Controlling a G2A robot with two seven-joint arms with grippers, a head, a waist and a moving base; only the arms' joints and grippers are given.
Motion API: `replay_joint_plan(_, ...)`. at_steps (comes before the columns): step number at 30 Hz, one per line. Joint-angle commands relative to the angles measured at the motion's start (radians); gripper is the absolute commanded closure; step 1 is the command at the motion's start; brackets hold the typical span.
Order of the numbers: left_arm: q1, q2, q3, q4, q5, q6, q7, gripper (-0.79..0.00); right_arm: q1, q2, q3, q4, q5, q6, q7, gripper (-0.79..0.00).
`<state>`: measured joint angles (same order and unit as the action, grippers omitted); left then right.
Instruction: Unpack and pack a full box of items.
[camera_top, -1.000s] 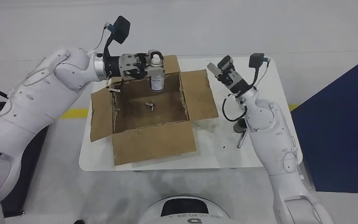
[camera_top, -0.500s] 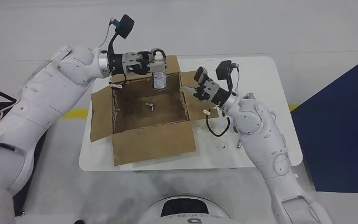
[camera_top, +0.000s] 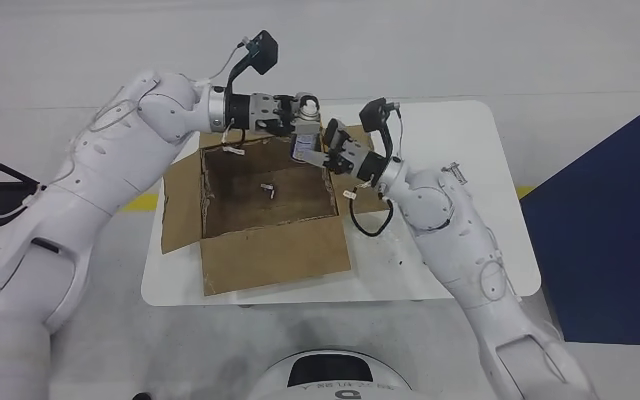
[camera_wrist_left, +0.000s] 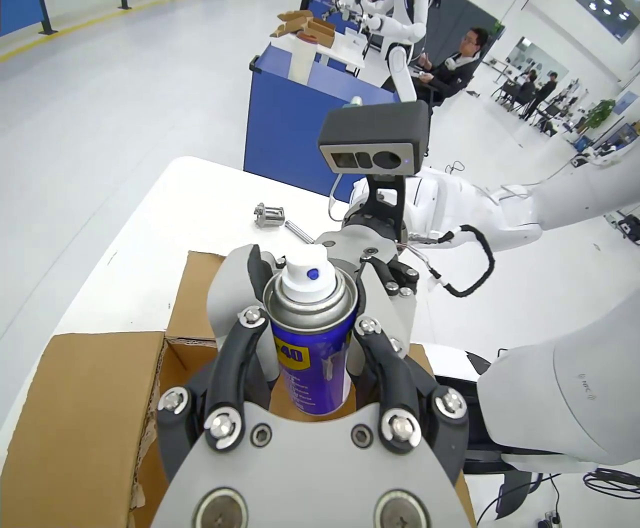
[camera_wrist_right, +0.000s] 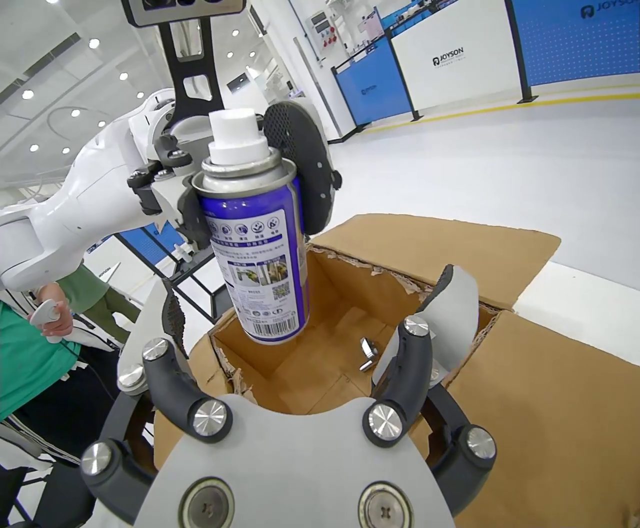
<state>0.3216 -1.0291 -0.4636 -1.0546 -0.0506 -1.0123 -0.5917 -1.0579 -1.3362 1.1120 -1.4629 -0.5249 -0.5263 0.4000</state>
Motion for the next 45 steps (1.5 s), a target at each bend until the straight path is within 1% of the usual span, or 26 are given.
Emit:
replay_joint_plan(1, -0.002, -0.009, -0.003, 0.011, 0.008, 0.000, 0.000, 0.000, 0.008, -0.001, -0.009, 0.001, 0.004, 0.012, 0.007, -0.693)
replay_joint_plan(2, -0.002, -0.013, -0.005, 0.014, 0.009, 0.000, 0.000, 0.000, 0.012, -0.002, -0.012, 0.002, 0.005, 0.017, 0.009, -0.683)
replay_joint_plan(4, -0.003, -0.018, -0.010, 0.019, 0.010, 0.000, -0.003, 0.000, 0.021, -0.004, -0.020, 0.008, 0.005, 0.035, 0.014, -0.628)
replay_joint_plan(5, -0.004, -0.021, -0.013, 0.021, 0.009, 0.000, -0.006, 0.000, 0.026, -0.005, -0.024, 0.011, 0.005, 0.045, 0.015, -0.613)
replay_joint_plan(7, -0.004, -0.024, -0.019, 0.020, 0.007, 0.000, -0.014, 0.000, 0.036, -0.007, -0.031, 0.018, 0.008, 0.054, 0.015, -0.545)
replay_joint_plan(9, -0.003, -0.027, -0.025, 0.022, 0.005, 0.000, -0.024, 0.000, 0.046, -0.009, -0.036, 0.027, 0.015, 0.057, 0.014, -0.388)
replay_joint_plan(10, -0.003, -0.028, -0.028, 0.023, 0.003, 0.000, -0.028, 0.000, 0.050, -0.009, -0.039, 0.030, 0.017, 0.057, 0.014, -0.372)
replay_joint_plan(12, -0.002, -0.030, -0.035, 0.025, -0.002, 0.000, -0.040, 0.000, 0.056, -0.010, -0.041, 0.036, 0.022, 0.055, 0.015, -0.286)
replay_joint_plan(14, -0.002, -0.032, -0.043, 0.031, -0.007, 0.000, -0.050, 0.000, 0.060, -0.010, -0.043, 0.039, 0.024, 0.051, 0.016, -0.095)
replay_joint_plan(15, -0.001, -0.033, -0.047, 0.034, -0.011, 0.000, -0.055, 0.000, 0.062, -0.010, -0.043, 0.041, 0.025, 0.050, 0.016, -0.018)
replay_joint_plan(16, -0.001, -0.033, -0.051, 0.036, -0.014, 0.000, -0.061, 0.000, 0.063, -0.010, -0.043, 0.043, 0.025, 0.049, 0.015, 0.000)
replay_joint_plan(19, 0.002, -0.036, -0.062, 0.036, -0.024, 0.000, -0.078, 0.000, 0.068, -0.010, -0.045, 0.048, 0.027, 0.048, 0.011, 0.000)
replay_joint_plan(20, 0.005, -0.037, -0.063, 0.031, -0.032, 0.000, -0.089, -0.071, 0.070, -0.011, -0.046, 0.050, 0.026, 0.049, 0.010, 0.000)
replay_joint_plan(21, 0.005, -0.038, -0.064, 0.026, -0.037, 0.000, -0.106, -0.477, 0.072, -0.011, -0.046, 0.052, 0.024, 0.050, 0.008, 0.000)
replay_joint_plan(22, 0.004, -0.039, -0.066, 0.022, -0.043, 0.000, -0.120, -0.785, 0.073, -0.011, -0.046, 0.054, 0.024, 0.052, 0.005, 0.000)
replay_joint_plan(27, 0.012, -0.040, -0.092, 0.018, -0.081, 0.000, -0.169, -0.785, 0.076, -0.010, -0.038, 0.066, 0.010, 0.058, -0.021, 0.000)
replay_joint_plan(30, 0.021, -0.036, -0.120, 0.019, -0.119, 0.000, -0.193, -0.785, 0.065, -0.006, -0.016, 0.067, -0.039, 0.102, -0.064, 0.000)
replay_joint_plan(32, 0.025, -0.031, -0.142, 0.009, -0.134, 0.000, -0.216, -0.785, 0.042, 0.001, 0.020, 0.061, -0.061, 0.123, -0.106, 0.000)
replay_joint_plan(34, 0.031, -0.023, -0.159, -0.007, -0.134, 0.000, -0.216, -0.785, 0.009, 0.010, 0.062, 0.042, -0.069, 0.116, -0.134, 0.000)
replay_joint_plan(39, 0.058, 0.004, -0.215, -0.029, -0.140, 0.000, -0.216, -0.785, -0.084, 0.033, 0.185, -0.010, -0.095, 0.125, -0.210, 0.000)
replay_joint_plan(42, 0.080, 0.025, -0.254, -0.034, -0.139, 0.000, -0.216, -0.785, -0.140, 0.043, 0.248, -0.039, -0.145, 0.180, -0.280, 0.000)
replay_joint_plan(45, 0.109, 0.049, -0.301, -0.039, -0.134, 0.000, -0.216, -0.785, -0.181, 0.048, 0.296, -0.037, -0.242, 0.301, -0.360, 0.000)
